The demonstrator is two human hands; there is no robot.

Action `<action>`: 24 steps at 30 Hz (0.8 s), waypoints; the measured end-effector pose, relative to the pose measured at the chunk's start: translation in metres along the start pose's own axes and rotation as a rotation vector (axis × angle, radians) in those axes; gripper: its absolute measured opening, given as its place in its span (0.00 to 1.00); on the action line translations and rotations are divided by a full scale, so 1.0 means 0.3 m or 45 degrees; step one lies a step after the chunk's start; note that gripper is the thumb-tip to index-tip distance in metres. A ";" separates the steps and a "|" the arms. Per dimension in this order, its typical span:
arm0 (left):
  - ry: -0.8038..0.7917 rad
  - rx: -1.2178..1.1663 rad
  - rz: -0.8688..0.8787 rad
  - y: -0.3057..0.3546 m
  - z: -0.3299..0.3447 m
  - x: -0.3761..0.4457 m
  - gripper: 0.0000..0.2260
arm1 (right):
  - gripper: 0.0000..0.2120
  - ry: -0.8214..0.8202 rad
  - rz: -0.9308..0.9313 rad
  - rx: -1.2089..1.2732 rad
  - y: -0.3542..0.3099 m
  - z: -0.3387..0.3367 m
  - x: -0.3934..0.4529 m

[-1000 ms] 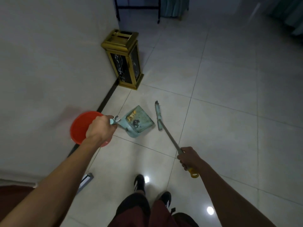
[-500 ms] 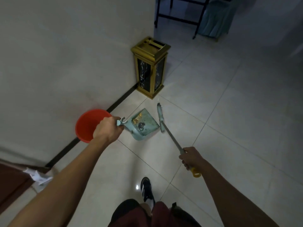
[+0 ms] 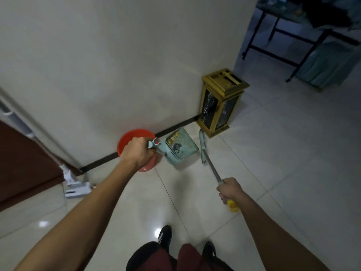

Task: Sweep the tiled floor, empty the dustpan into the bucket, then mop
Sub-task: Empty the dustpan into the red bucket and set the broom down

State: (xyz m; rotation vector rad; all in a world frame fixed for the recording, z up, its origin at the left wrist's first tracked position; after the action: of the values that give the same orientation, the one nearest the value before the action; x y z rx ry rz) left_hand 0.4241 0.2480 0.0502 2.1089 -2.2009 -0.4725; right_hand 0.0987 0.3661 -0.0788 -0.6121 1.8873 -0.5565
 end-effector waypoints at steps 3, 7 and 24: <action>0.080 0.018 -0.072 0.027 -0.016 -0.054 0.11 | 0.03 -0.041 -0.053 -0.059 -0.036 -0.041 0.036; 0.202 0.022 -0.183 0.045 -0.035 -0.130 0.09 | 0.03 -0.132 -0.100 -0.119 -0.086 -0.080 0.072; 0.399 0.158 -0.464 -0.100 -0.204 -0.365 0.07 | 0.07 -0.360 -0.255 -0.266 -0.302 0.105 0.082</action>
State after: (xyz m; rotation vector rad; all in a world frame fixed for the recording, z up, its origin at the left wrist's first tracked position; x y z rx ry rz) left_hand 0.4755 0.3441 0.1191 2.4589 -1.7258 -0.0112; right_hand 0.1340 0.2779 -0.0506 -0.9726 1.6363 -0.3780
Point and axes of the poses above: each hand's wrist, its own x-axis towards the middle knuckle, its own z-axis out of the palm, y = z × x, the point moved 4 cm from there along x, towards the middle knuckle, and after that the axes turned 12 degrees about x, right-handed, at the moved point
